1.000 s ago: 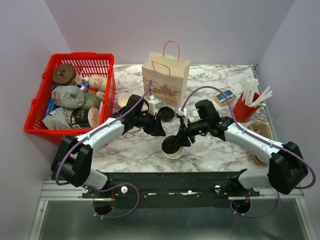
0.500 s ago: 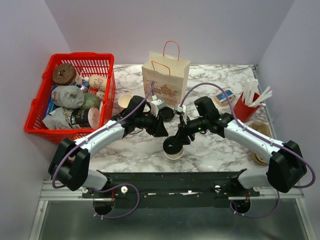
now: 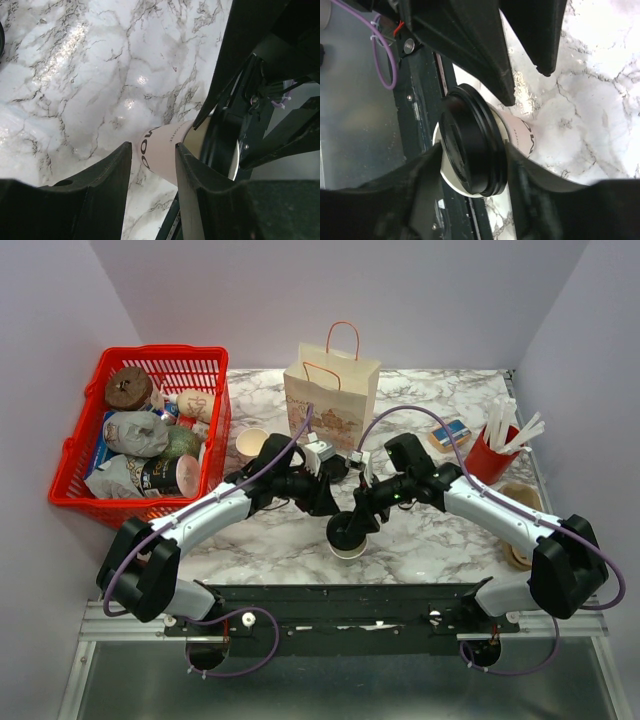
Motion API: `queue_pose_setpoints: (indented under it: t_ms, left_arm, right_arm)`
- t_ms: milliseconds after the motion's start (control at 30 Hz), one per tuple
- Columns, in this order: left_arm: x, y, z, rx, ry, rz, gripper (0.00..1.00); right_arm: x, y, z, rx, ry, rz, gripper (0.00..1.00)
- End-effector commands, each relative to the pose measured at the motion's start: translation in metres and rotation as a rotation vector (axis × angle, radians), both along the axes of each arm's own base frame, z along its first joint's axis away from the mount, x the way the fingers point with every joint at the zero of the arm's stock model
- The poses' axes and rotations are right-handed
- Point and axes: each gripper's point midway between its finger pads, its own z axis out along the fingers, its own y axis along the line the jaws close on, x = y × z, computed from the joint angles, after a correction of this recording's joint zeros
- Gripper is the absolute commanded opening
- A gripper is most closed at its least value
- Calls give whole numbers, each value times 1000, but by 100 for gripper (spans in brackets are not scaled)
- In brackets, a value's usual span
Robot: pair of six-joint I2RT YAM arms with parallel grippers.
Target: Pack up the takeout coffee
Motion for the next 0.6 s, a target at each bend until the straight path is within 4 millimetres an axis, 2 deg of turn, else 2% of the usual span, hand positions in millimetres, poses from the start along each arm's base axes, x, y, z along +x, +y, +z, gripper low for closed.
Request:
queue_pose_setpoints:
  t_ms: [0,200,367,567]
  left_arm:
    - [0,-4,1,-12,-17,-8,48]
    - [-7,-8,-1,-19,-7,-39,48]
    - [-15,-9,-12,3,9,-57,49]
    - [-13,-8,-16,25,-4,-53,49]
  right_arm:
    - [6,5,6,0,2,-27,66]
    - [4,5,2,-2,15,-27,70]
    - [2,4,-1,-1,15,-21,73]
    - [1,2,-6,-4,16,-30,79]
